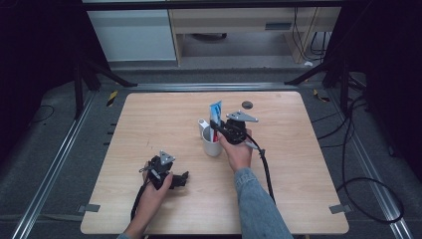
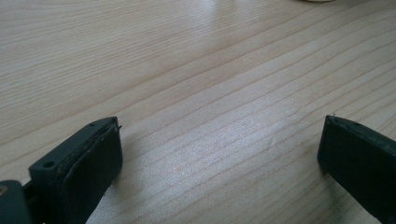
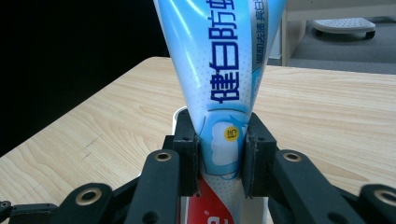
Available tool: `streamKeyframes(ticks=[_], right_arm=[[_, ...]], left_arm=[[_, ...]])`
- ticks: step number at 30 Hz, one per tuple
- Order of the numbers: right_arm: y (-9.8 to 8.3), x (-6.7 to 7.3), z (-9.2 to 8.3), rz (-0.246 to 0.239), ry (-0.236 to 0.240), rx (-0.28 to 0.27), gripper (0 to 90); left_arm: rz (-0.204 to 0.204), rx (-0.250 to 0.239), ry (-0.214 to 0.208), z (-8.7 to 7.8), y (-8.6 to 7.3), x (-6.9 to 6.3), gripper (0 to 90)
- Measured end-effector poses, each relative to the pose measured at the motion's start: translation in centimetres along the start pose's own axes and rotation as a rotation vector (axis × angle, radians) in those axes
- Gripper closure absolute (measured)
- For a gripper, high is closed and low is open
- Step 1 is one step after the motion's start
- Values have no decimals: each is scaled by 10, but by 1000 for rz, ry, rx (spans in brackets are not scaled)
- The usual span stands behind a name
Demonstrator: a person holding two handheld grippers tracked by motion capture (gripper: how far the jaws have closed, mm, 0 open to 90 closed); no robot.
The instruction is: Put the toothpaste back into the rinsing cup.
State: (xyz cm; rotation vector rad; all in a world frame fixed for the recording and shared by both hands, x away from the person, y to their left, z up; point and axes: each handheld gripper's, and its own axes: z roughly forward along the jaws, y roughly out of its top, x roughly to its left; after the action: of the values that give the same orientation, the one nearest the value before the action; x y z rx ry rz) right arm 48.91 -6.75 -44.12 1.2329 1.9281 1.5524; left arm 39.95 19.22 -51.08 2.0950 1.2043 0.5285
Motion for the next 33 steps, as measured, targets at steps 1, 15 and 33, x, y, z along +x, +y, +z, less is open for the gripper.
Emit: streamKeyframes(ticks=[1, 15, 33], right_arm=[[0, 0, 0, -1, 0, 2, 713], [2, -5, -1, 3, 11, 14, 695], [6, -10, -3, 9, 4, 42, 604]], left_arm=[[0, 0, 0, 0, 0, 0, 0], [0, 0, 0, 0, 0, 0, 0], [1, 0, -2, 0, 0, 0, 0]])
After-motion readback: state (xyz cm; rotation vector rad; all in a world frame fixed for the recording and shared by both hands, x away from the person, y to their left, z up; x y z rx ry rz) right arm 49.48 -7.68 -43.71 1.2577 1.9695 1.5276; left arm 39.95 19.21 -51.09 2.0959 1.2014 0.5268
